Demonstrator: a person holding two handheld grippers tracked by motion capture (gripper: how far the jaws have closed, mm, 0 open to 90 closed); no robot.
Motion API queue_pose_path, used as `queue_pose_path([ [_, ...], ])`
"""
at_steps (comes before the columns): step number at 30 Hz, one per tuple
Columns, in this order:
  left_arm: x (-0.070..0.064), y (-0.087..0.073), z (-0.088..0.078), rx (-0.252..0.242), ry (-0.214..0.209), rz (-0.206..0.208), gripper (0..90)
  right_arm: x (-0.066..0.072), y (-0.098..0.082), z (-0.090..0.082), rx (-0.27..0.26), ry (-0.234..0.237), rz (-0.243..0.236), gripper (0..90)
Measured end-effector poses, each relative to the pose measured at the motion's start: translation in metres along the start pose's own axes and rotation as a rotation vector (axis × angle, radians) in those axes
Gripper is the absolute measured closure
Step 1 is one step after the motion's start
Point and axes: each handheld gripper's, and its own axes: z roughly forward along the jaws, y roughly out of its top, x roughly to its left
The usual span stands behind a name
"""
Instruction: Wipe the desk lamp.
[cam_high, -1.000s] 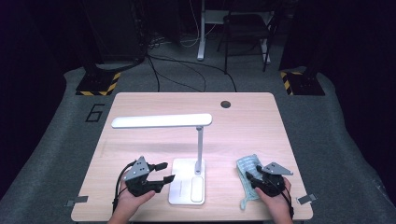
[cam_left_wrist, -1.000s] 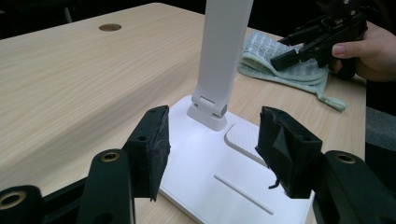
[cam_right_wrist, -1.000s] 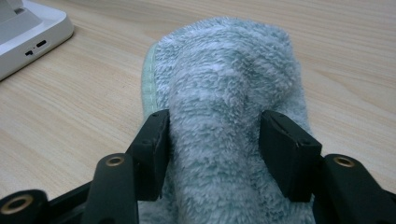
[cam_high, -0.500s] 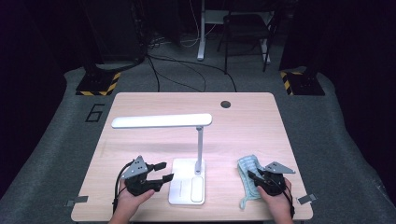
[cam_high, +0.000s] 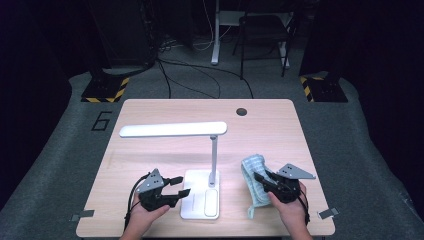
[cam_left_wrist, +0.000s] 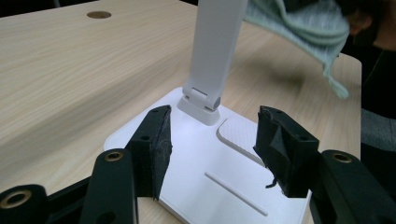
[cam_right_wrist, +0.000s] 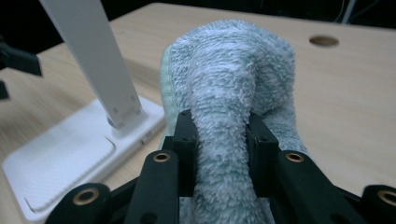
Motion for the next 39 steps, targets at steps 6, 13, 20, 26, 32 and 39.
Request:
queue_pose_path([
  [6,-0.001,-0.005,0.006,0.045,-0.005,0.013,46.1,0.015,0.036,-0.002,-0.051,0.032,-0.057,70.1],
  [13,-0.002,-0.012,0.018,0.096,0.016,0.032,42.6,0.022,0.055,0.001,-0.077,0.056,-0.054,70.1],
  [20,-0.007,-0.016,0.029,0.140,0.022,0.051,40.7,0.031,0.064,0.003,-0.085,0.070,-0.087,70.0],
  [26,-0.006,-0.021,0.036,0.154,0.057,0.071,39.3,0.035,0.075,0.002,-0.105,0.081,-0.107,69.9],
  [32,-0.002,-0.026,0.040,0.168,0.058,0.065,38.3,0.039,0.081,0.003,-0.117,0.085,-0.106,69.9],
  [39,0.000,-0.028,0.042,0.172,0.071,0.052,35.5,0.041,0.089,0.002,-0.132,0.094,-0.112,69.9],
])
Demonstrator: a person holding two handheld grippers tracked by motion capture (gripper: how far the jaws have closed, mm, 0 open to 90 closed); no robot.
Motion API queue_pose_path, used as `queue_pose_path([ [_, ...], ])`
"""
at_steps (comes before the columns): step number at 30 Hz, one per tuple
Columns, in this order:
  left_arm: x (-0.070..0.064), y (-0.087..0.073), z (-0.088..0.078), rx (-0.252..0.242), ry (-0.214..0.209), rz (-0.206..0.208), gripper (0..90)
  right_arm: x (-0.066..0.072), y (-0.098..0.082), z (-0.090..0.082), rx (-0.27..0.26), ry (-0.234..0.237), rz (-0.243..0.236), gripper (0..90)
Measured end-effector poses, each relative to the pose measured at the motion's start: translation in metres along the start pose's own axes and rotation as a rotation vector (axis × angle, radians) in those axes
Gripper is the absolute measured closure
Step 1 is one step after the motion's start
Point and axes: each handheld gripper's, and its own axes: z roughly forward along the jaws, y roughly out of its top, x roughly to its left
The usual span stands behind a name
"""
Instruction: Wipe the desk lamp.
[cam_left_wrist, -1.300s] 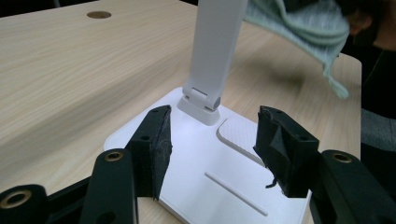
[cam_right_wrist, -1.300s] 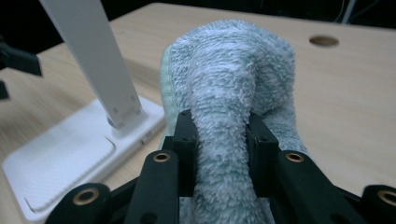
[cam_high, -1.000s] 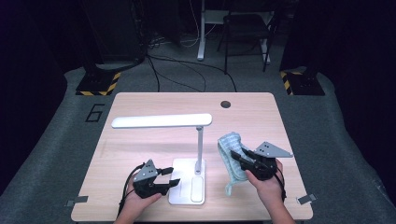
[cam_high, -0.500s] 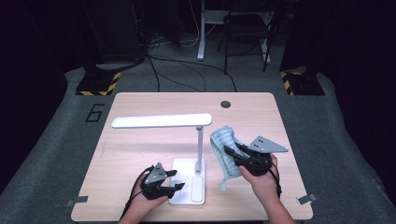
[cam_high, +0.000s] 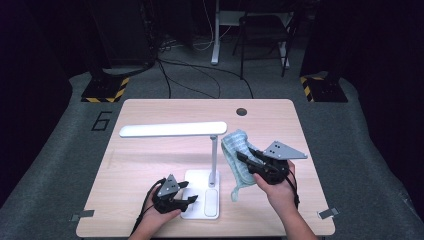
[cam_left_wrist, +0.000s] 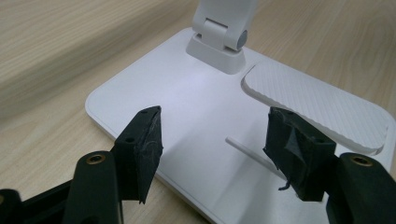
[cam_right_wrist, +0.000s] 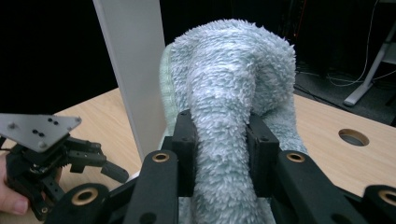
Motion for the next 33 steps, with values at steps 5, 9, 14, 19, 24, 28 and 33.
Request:
queue_pose_path([
  [5,-0.001,-0.001,0.003,0.006,0.003,-0.007,33.9,0.000,0.010,-0.001,-0.021,0.016,0.005,69.9],
  [9,-0.001,-0.001,0.003,0.012,0.011,0.001,33.3,0.002,0.016,-0.001,-0.029,0.019,-0.003,69.8],
  [14,-0.002,-0.001,0.003,0.013,0.014,0.003,33.5,0.005,0.023,0.000,-0.038,0.025,-0.009,69.8],
  [19,-0.002,-0.001,0.003,0.013,0.015,0.003,33.6,0.009,0.031,0.003,-0.045,0.032,-0.014,69.8],
  [24,-0.002,-0.001,0.003,0.013,0.017,0.002,33.7,0.012,0.033,0.005,-0.055,0.050,0.001,69.8],
  [28,-0.002,-0.001,0.003,0.013,0.021,0.001,34.6,0.018,0.030,0.010,-0.045,0.058,-0.012,69.8],
  [33,-0.002,-0.001,0.003,0.012,0.025,0.000,34.9,0.021,0.020,0.018,-0.015,0.066,-0.007,69.8],
])
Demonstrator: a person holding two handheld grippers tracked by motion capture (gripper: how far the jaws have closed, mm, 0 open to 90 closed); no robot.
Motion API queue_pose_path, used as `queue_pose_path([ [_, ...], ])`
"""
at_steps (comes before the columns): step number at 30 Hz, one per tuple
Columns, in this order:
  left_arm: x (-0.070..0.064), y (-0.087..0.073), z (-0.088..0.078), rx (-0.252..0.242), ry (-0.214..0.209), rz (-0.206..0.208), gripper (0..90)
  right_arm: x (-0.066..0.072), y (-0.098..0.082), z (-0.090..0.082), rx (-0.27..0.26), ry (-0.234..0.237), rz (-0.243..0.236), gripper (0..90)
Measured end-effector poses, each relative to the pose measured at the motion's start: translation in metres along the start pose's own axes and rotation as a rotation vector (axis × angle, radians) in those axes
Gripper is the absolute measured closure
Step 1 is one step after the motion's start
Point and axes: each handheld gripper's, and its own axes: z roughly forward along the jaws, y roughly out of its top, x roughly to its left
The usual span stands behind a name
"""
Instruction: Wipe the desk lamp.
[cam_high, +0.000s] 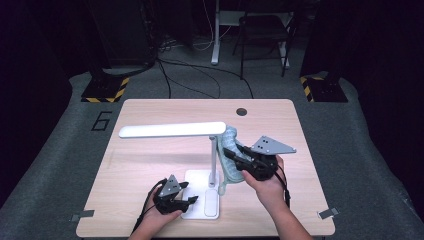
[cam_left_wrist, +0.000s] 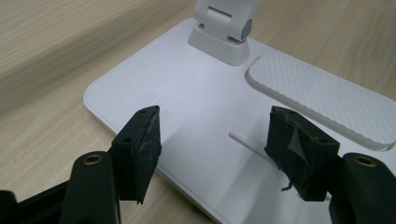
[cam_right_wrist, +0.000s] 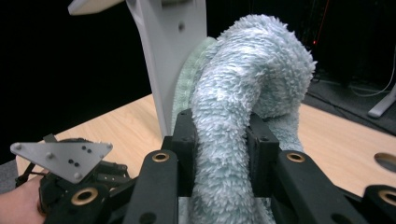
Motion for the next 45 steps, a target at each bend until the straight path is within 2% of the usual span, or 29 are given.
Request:
queue_pose_path([
  [8,0.000,0.000,0.000,-0.001,0.001,-0.004,35.1,0.002,-0.023,0.013,0.048,0.006,0.038,69.8],
  [14,0.000,0.000,0.000,-0.001,0.002,-0.003,35.1,0.001,-0.034,0.017,0.102,-0.054,0.029,69.9],
  [17,0.000,0.000,0.000,-0.001,0.002,-0.006,35.1,-0.002,-0.037,0.016,0.107,-0.069,0.034,69.9],
  [22,0.000,0.000,0.000,-0.001,0.001,-0.007,35.1,0.000,-0.041,0.016,0.150,-0.124,-0.026,70.0],
  [25,0.000,0.000,0.000,0.000,0.001,-0.004,35.1,-0.002,-0.049,0.020,0.180,-0.127,-0.015,69.9],
  [30,0.000,0.000,0.000,-0.001,0.001,-0.008,35.1,0.000,-0.053,0.022,0.190,-0.111,0.000,70.0],
  [34,0.000,0.000,0.000,-0.001,0.001,-0.007,35.1,0.004,-0.045,0.018,0.143,-0.080,0.007,69.9],
  [39,0.000,0.000,0.000,-0.001,0.003,-0.003,35.1,0.011,-0.026,0.003,0.061,-0.046,0.027,69.9],
  [45,0.000,0.000,0.000,-0.001,0.002,-0.005,35.2,0.011,-0.007,-0.007,-0.011,-0.010,0.063,69.9],
])
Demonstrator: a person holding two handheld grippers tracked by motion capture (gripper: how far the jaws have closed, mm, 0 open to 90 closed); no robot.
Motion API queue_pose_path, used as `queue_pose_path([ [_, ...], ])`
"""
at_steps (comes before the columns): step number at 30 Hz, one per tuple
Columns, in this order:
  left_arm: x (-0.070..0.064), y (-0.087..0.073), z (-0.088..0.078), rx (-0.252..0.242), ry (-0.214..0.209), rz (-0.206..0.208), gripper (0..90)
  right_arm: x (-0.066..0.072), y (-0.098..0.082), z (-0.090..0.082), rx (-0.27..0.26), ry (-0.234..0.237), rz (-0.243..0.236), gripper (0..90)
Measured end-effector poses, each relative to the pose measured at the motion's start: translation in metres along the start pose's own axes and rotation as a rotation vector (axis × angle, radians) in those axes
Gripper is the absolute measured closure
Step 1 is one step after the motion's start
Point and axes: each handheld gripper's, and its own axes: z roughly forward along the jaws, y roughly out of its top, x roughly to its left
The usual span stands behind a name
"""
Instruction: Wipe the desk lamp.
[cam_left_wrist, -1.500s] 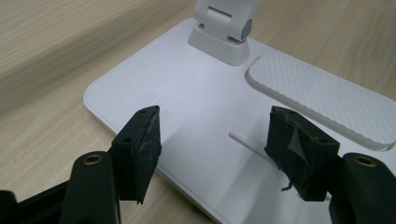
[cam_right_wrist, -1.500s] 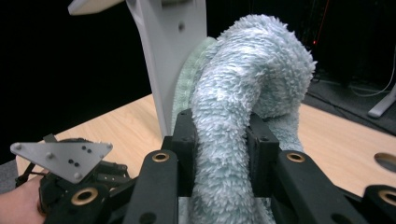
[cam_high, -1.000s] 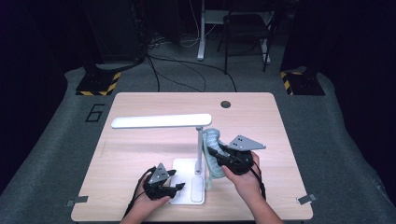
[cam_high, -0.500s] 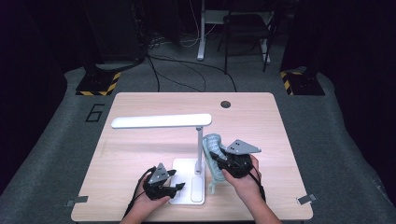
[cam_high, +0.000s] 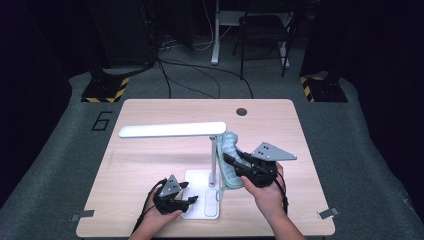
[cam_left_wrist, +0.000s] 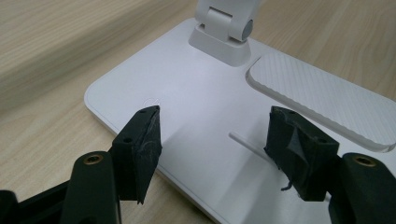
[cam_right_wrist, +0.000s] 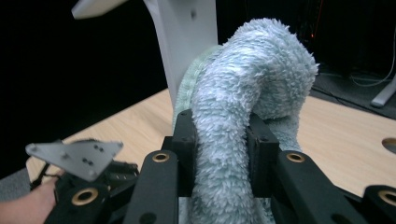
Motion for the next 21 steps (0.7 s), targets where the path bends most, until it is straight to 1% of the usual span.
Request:
queue_pose_path([
  [1,0.000,0.000,0.000,-0.001,-0.002,-0.005,35.4,0.001,0.003,-0.001,-0.008,0.003,-0.002,69.9],
  [4,0.000,0.000,0.000,-0.001,-0.002,-0.003,35.7,0.003,0.012,-0.004,-0.030,0.002,-0.015,69.9],
  [7,0.000,0.000,0.000,-0.001,-0.001,-0.006,35.7,0.005,0.021,-0.008,-0.058,0.014,-0.017,69.8],
  [10,0.000,0.000,0.000,-0.001,-0.001,-0.002,35.7,0.006,0.026,-0.011,-0.078,0.019,-0.007,69.7],
  [11,0.000,0.000,0.000,-0.001,-0.001,-0.002,35.7,0.006,0.027,-0.012,-0.077,0.021,-0.005,69.8],
  [14,0.000,0.000,0.000,-0.001,0.000,-0.002,35.7,0.007,0.026,-0.012,-0.072,0.005,-0.025,69.8],
  [17,0.000,0.000,0.000,-0.002,0.000,-0.003,35.7,0.007,0.024,-0.011,-0.063,0.007,-0.018,69.8],
  [19,0.000,0.000,0.000,-0.002,0.001,-0.003,35.7,0.007,0.022,-0.011,-0.070,0.001,-0.021,69.8],
  [21,0.000,0.000,0.000,-0.002,0.001,-0.003,35.7,0.004,0.020,-0.011,-0.067,-0.011,-0.024,69.8],
])
